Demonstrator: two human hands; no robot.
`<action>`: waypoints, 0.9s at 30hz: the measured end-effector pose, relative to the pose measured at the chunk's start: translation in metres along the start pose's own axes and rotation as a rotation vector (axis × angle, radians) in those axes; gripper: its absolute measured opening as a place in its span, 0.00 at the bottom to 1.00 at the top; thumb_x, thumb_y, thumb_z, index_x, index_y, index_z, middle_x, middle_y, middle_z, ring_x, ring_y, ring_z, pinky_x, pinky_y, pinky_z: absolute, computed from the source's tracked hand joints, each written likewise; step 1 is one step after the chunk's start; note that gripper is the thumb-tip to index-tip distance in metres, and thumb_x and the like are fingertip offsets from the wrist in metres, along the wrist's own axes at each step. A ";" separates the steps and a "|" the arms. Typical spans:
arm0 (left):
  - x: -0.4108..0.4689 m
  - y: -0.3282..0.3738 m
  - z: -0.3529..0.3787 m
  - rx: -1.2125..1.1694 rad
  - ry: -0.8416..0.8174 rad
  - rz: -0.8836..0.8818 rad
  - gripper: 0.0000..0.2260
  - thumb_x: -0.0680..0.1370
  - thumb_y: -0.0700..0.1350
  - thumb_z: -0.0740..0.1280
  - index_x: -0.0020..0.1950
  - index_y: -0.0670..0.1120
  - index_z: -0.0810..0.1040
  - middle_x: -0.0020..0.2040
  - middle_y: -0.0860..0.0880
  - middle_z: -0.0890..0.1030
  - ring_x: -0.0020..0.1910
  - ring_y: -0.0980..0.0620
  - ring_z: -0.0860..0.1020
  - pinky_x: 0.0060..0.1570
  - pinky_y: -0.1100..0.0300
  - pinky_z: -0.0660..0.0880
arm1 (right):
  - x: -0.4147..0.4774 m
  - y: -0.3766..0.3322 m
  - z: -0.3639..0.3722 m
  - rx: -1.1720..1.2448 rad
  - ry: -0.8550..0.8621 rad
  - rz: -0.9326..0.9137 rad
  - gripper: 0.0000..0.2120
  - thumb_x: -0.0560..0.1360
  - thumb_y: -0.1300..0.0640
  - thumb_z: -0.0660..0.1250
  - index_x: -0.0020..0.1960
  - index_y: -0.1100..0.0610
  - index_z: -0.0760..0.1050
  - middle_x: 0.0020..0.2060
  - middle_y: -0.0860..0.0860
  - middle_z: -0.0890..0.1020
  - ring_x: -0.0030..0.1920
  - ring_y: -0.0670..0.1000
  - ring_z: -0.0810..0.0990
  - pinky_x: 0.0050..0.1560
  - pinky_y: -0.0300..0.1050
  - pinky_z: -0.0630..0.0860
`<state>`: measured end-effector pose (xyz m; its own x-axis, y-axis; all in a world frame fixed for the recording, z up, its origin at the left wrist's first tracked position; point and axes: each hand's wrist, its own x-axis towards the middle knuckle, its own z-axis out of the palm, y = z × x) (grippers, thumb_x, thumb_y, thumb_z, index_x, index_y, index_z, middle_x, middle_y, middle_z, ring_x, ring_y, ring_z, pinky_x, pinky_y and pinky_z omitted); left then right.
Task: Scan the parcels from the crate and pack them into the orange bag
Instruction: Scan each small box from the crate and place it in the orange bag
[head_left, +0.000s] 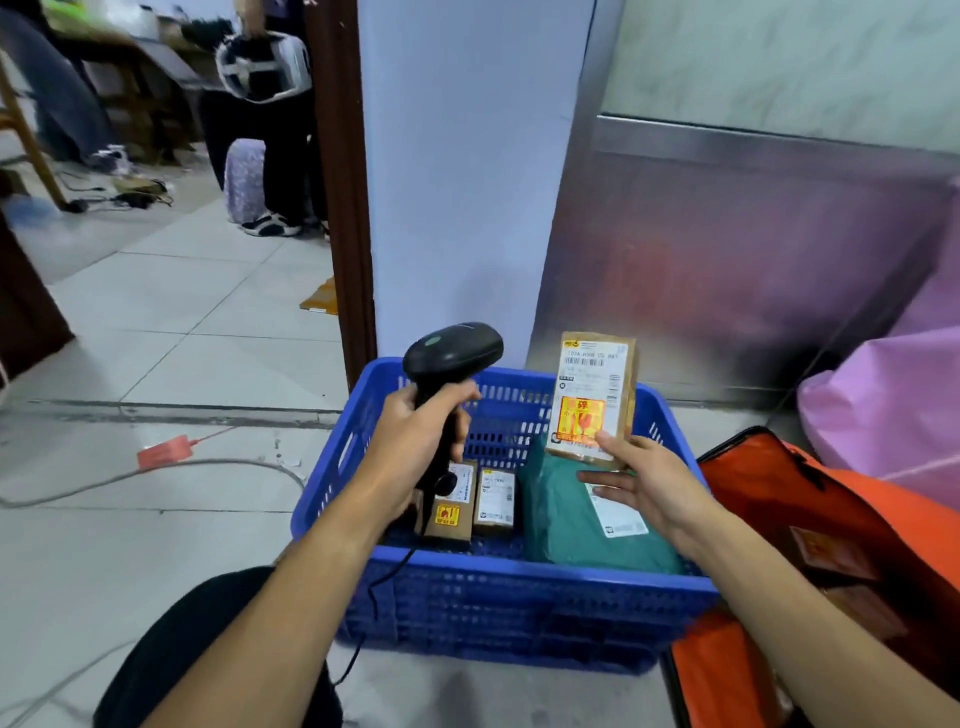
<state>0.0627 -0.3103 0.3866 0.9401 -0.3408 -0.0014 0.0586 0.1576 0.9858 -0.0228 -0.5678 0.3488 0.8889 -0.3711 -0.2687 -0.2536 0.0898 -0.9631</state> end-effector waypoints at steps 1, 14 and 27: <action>-0.007 -0.002 0.003 -0.013 -0.022 0.008 0.10 0.80 0.50 0.71 0.50 0.42 0.83 0.32 0.46 0.77 0.29 0.48 0.74 0.34 0.54 0.73 | -0.006 0.004 -0.005 0.015 0.017 -0.010 0.12 0.81 0.53 0.69 0.63 0.54 0.76 0.53 0.53 0.88 0.52 0.57 0.88 0.60 0.55 0.81; -0.050 -0.034 0.027 -0.049 -0.102 -0.053 0.11 0.79 0.46 0.71 0.41 0.41 0.80 0.30 0.43 0.73 0.27 0.46 0.69 0.31 0.56 0.69 | 0.005 0.025 -0.031 0.136 0.196 -0.023 0.15 0.80 0.60 0.70 0.65 0.64 0.73 0.53 0.55 0.86 0.55 0.58 0.86 0.54 0.51 0.82; -0.046 -0.036 0.029 -0.056 -0.131 -0.062 0.12 0.78 0.48 0.72 0.39 0.43 0.78 0.30 0.44 0.72 0.26 0.48 0.68 0.31 0.56 0.69 | 0.013 0.033 -0.030 0.082 0.247 -0.039 0.11 0.79 0.56 0.72 0.59 0.57 0.75 0.56 0.55 0.85 0.57 0.57 0.85 0.54 0.53 0.83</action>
<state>0.0073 -0.3272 0.3559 0.8825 -0.4689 -0.0368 0.1377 0.1827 0.9735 -0.0311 -0.5976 0.3144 0.7746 -0.5895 -0.2291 -0.1801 0.1416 -0.9734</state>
